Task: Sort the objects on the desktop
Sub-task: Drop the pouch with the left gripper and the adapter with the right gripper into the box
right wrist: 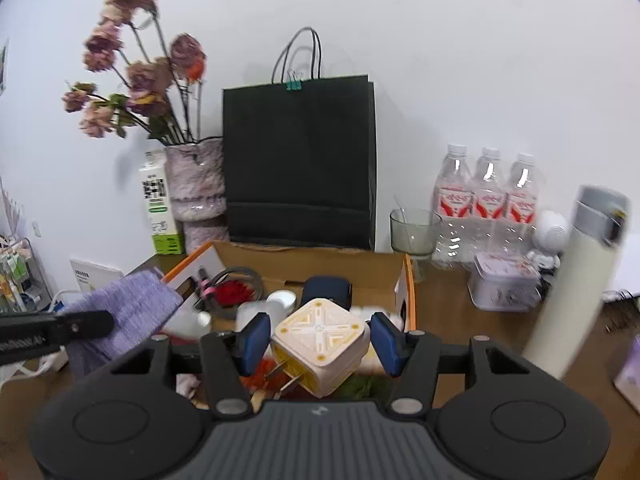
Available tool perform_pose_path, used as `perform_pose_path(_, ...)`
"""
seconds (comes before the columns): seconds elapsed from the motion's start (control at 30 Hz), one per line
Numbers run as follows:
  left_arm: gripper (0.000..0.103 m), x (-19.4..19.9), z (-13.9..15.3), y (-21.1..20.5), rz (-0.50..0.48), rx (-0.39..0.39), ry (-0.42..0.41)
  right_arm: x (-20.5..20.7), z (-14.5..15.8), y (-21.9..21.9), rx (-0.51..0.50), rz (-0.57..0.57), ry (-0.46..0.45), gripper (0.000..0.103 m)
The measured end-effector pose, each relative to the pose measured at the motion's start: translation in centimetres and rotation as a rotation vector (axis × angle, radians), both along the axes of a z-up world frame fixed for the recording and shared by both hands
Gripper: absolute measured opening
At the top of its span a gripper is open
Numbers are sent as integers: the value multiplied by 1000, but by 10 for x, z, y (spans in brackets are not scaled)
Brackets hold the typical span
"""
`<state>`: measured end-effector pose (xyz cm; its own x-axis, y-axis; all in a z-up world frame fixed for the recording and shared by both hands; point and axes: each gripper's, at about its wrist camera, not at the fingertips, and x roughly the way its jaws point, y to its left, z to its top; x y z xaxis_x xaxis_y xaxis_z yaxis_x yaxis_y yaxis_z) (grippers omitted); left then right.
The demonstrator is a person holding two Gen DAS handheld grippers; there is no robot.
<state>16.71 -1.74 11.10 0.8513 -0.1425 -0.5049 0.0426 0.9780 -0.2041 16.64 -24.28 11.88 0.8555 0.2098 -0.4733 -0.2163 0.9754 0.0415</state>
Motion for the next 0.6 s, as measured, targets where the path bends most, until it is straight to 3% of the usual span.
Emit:
perform_pose_path(0.07, 6, 32, -1, -1, -5, 27, 7, 33, 2, 1, -13, 17, 30, 54)
perform_pose_path(0.2, 6, 101, -12, -12, -16, 58, 102, 94, -5, 7, -61, 49, 93, 54)
perform_pose_path(0.43, 9, 177, -40, -52, -77, 102, 114, 198, -51, 17, -210, 53, 240, 55)
perform_pose_path(0.5, 24, 187, -45, -51, -93, 81, 119, 213, -63, 16, -240, 31, 258, 53)
perform_pose_path(0.57, 59, 185, -44, -52, -111, 69, 105, 214, -66, 14, -243, 25, 234, 52)
perform_pose_path(0.6, 63, 179, -41, -53, -123, 73, 74, 212, -62, 11, -226, 22, 213, 52)
